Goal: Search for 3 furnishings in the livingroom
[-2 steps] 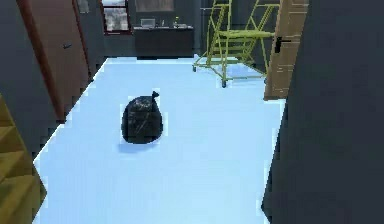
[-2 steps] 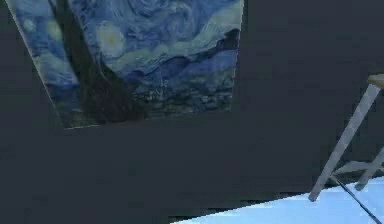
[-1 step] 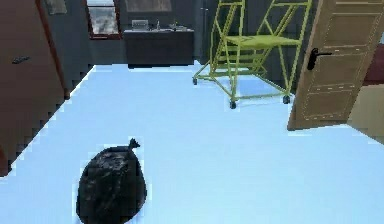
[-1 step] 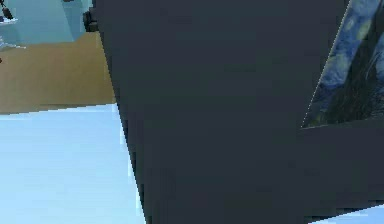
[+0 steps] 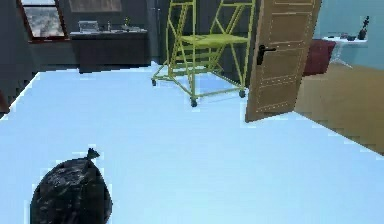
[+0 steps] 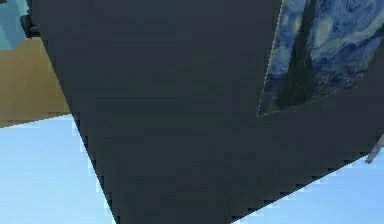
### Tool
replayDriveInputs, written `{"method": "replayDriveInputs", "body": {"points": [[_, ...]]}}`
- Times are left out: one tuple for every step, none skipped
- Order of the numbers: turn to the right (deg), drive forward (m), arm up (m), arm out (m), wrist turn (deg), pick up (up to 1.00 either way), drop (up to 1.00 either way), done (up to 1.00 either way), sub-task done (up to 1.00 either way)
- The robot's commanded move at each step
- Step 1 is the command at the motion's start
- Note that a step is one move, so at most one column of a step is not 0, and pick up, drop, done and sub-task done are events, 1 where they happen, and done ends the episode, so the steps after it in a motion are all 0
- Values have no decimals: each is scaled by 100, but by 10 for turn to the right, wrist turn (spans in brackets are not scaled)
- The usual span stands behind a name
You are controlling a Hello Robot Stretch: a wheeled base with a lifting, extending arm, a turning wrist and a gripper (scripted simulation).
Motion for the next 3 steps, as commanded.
{"method": "replayDriveInputs", "body": {"points": [[0, 20, 0, 0, 0, 0, 0, 0, 0], [0, 35, 0, 0, 0, 0, 0, 0, 0], [390, 0, 0, 0, 0, 0, 0, 0, 0]]}}
